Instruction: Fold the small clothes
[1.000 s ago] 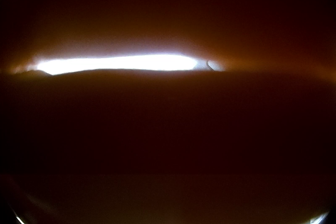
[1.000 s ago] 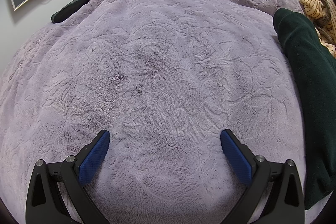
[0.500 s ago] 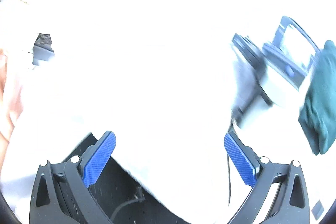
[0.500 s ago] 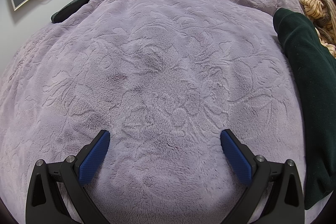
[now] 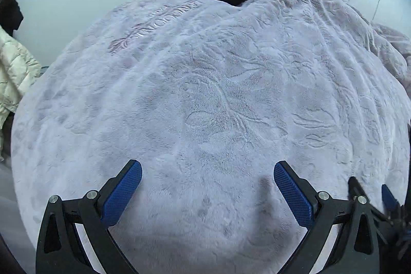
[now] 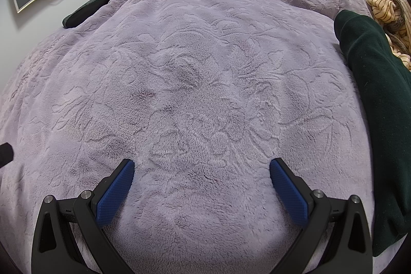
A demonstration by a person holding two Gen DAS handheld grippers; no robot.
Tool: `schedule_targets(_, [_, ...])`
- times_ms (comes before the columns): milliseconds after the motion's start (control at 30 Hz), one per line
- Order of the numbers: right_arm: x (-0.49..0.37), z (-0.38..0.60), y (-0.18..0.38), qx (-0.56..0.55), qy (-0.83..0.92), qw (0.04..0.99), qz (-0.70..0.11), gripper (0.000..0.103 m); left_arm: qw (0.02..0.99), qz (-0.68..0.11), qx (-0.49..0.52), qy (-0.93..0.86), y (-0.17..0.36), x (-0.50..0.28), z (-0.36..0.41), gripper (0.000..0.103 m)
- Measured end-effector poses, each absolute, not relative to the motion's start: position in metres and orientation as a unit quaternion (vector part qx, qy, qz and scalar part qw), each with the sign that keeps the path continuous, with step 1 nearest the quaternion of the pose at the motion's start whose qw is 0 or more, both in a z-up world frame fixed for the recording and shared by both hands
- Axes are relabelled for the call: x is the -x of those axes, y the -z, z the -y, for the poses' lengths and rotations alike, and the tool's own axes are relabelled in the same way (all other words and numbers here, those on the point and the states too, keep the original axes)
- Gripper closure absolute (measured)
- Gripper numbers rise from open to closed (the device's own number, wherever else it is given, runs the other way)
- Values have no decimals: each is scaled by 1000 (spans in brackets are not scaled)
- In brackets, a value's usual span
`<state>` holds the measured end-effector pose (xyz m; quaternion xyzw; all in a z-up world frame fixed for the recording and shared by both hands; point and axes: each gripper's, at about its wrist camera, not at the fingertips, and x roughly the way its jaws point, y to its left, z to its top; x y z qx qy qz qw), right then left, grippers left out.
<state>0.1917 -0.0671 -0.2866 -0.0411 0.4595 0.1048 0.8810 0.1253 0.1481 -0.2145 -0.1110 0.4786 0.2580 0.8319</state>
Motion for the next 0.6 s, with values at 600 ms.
schedule_targets(600, [-192, 67, 287, 41, -105, 881, -459, 0, 851, -459, 104, -231, 258, -134, -119, 0])
